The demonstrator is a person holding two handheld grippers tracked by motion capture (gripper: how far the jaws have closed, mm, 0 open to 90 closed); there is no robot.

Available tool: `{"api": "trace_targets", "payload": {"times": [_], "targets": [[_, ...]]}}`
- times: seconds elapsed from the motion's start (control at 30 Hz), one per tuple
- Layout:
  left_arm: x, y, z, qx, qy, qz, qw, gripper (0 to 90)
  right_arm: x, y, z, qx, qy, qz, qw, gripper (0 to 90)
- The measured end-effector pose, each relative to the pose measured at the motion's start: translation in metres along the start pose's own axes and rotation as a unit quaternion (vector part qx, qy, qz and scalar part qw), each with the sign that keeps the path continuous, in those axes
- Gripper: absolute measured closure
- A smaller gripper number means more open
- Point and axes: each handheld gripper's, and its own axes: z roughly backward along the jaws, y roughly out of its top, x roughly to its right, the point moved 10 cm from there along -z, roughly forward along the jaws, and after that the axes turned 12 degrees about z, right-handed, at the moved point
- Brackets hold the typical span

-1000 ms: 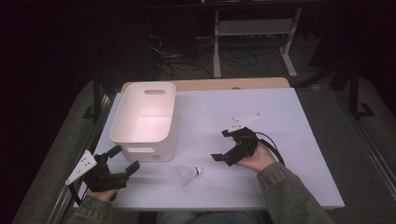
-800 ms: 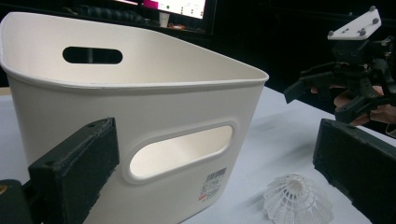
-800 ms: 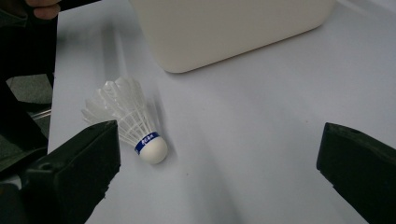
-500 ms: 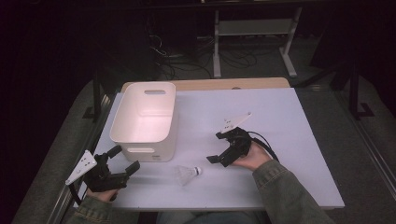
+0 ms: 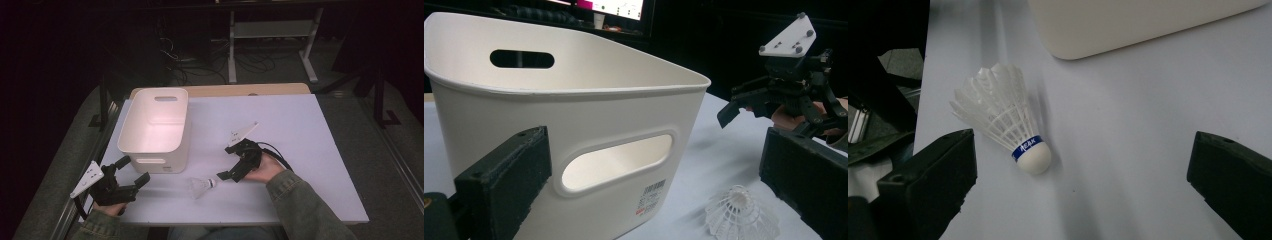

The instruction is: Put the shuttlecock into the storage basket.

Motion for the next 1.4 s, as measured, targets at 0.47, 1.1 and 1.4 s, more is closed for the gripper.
{"api": "trace_targets", "payload": {"times": [0.47, 1.1, 1.4], "targets": [[0.001, -0.001, -0.001, -0.002, -0.003, 0.003, 1.0000, 0.0, -0.010, -0.005, -0.023, -0.032, 0.045, 0.023, 0.9982, 0.0], [0.001, 0.000, -0.001, 0.000, -0.004, 0.005, 1.0000, 0.0, -0.019, -0.004, -0.043, -0.051, 0.074, 0.052, 0.9946, 2.1], [0.001, -0.001, -0.001, -0.002, -0.004, 0.001, 1.0000, 0.0, -0.023, -0.006, -0.048, -0.061, 0.092, 0.063, 0.9919, 9.1]]}}
